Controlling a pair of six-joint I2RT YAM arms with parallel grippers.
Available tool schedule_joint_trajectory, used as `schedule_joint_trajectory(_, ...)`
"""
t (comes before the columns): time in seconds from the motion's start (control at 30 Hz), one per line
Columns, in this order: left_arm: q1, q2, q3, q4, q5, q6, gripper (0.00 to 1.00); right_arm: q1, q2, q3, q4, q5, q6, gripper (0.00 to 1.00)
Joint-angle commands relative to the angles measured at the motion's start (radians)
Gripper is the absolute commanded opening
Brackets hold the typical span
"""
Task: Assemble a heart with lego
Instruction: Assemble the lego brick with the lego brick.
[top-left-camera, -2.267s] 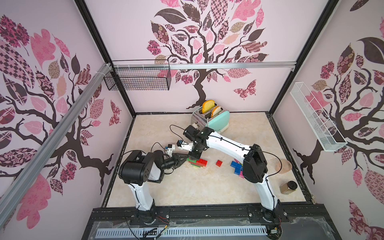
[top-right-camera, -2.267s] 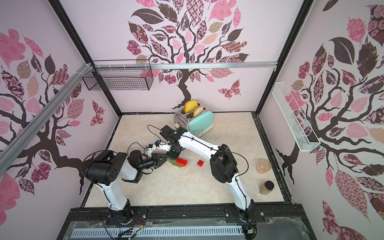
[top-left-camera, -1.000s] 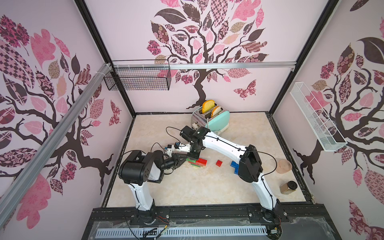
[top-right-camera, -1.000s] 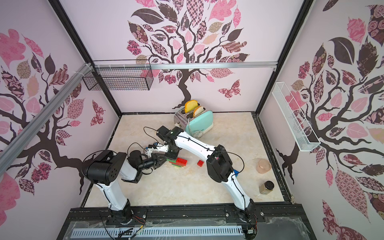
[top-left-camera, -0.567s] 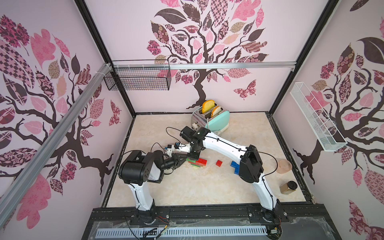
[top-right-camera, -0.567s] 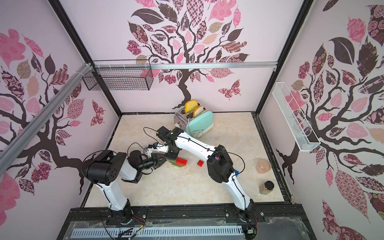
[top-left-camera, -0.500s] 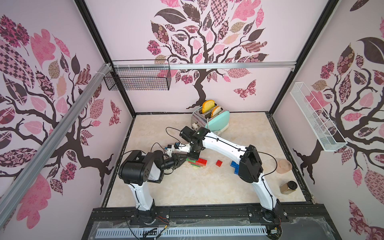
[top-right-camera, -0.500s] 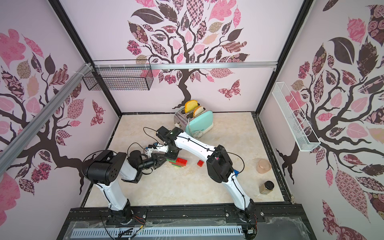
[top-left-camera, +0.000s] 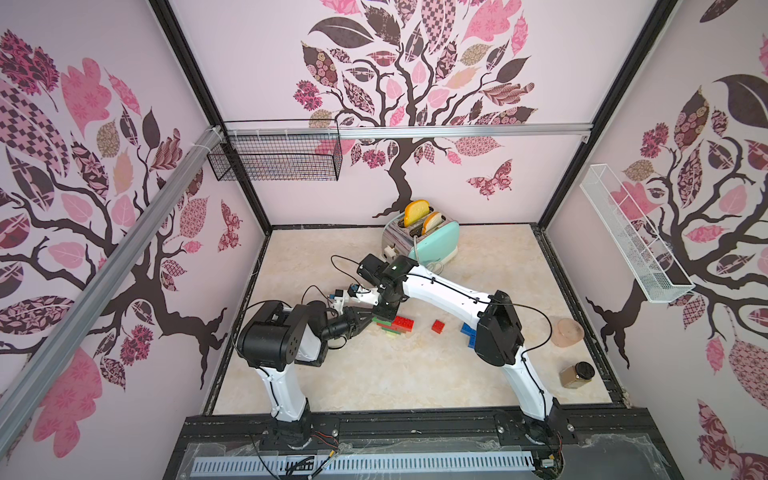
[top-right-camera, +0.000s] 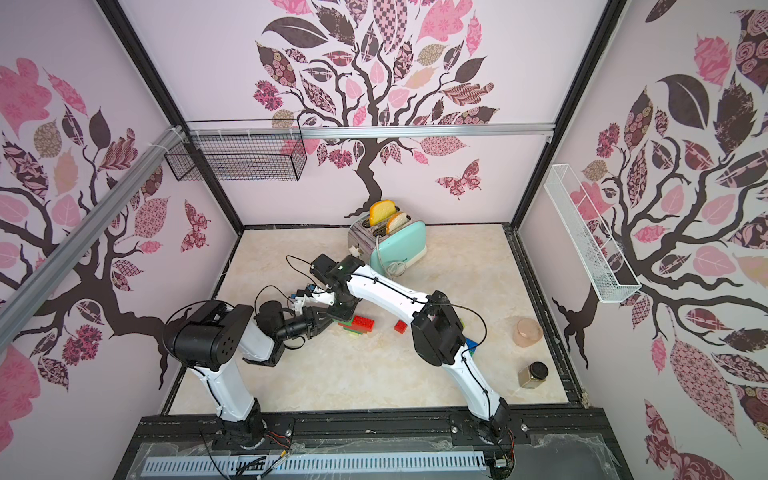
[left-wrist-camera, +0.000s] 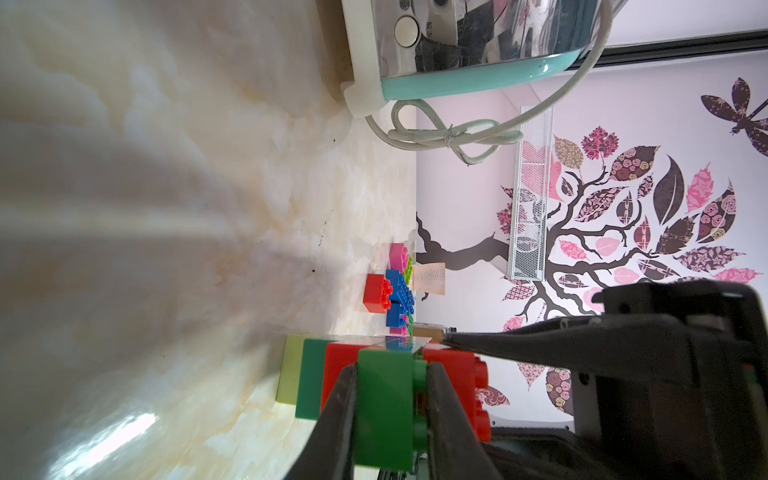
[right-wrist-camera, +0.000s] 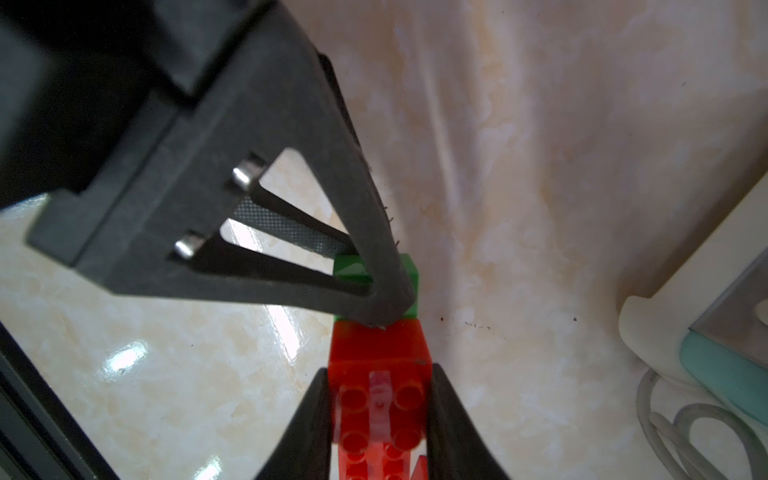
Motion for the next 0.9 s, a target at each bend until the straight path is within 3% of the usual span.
schedule_joint_trajectory(0.0, -0.003, 0.002, -0.002, 0.022, 0.001, 0.02, 0.13, 0.028, 0.049, -0.103, 0.043, 0.048, 0.023, 0.18)
schedule_joint_trajectory(0.27, -0.002, 0.002, -0.003, 0.022, -0.001, 0.02, 0.13, 0.034, 0.046, -0.135, 0.063, 0.055, 0.018, 0.19)
schedule_joint_trajectory(0.5, -0.002, 0.001, -0.003, 0.022, -0.002, 0.019, 0.13, 0.003, 0.067, -0.099, 0.015, -0.147, -0.012, 0.2)
schedule_joint_trajectory(0.87, -0.003, 0.004, -0.003, 0.022, -0.002, 0.02, 0.13, -0.008, 0.107, -0.086, -0.025, -0.188, -0.033, 0.2)
